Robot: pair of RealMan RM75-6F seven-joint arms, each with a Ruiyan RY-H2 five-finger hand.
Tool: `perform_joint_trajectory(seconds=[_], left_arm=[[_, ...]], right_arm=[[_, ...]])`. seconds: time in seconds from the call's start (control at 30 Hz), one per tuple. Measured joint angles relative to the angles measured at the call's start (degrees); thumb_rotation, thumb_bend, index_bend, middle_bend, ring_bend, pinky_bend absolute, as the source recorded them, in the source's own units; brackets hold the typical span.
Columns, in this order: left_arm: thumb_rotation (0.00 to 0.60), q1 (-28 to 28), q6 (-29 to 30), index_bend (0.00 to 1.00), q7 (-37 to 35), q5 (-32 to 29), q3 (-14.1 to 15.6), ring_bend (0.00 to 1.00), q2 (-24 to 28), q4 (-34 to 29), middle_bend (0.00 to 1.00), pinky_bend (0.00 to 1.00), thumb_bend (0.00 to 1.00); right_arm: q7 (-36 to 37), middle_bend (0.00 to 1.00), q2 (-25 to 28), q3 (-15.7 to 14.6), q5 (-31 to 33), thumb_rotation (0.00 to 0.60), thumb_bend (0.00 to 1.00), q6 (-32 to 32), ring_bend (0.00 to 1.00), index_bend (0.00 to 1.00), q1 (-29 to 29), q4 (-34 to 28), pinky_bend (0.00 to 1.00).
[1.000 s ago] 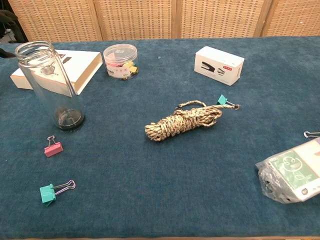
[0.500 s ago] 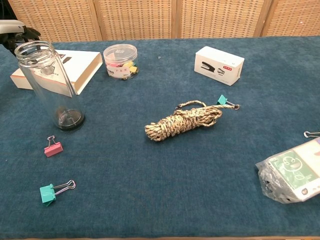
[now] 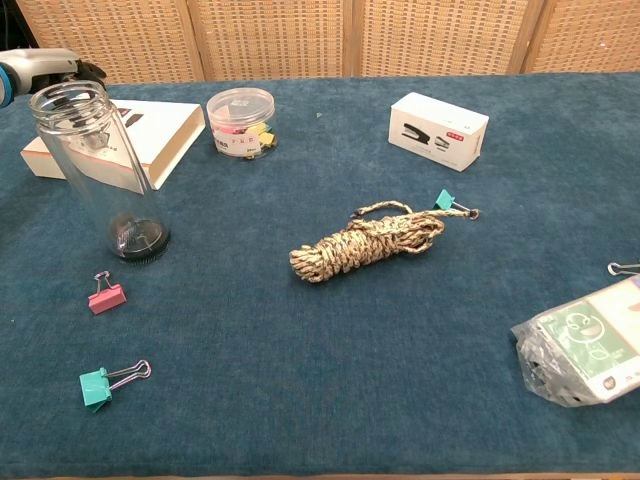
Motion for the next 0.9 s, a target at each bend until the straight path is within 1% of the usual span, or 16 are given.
perform_joint_trajectory(seconds=[0.17,0.47,0.73,0.9], left_arm=[[0.6,0.1,0.5,0.59,-0.4,0.5,0.0,0.0,-0.1,0.1,0.0,0.0,0.36],[0.6,0.5,0.5,0.61,1.2,-0.5,0.0,0.0,-0.1,0.3,0.0,0.0,0.37],[0.6,0.6,-0.7,0.63,2.7,-1.7,-0.1,0.0,0.4,-0.2,0.0,0.0,0.48],[0.6,0.8,-0.4,0.63,3.3,-2.0,-0.2,0.0,0.9,-0.9,0.0,0.0,0.5]], right_arm=[[0.2,0.0,0.1,0.0,0.0,0.6,0.0,0.1,0.0,0.0,0.0,-0.1,0.0],[0.5,0.0,0.3,0.0,-0.1,0.6,0.0,0.0,0.0,0.0,0.0,-0.2,0.0],[0.7,0.0,0.4,-0.1,-0.2,0.6,0.0,0.0,0.0,0.0,0.0,-0.3,0.0],[0.7,0.0,0.3,-0.1,-0.2,0.6,0.0,-0.1,0.0,0.0,0.0,-0.3,0.0]])
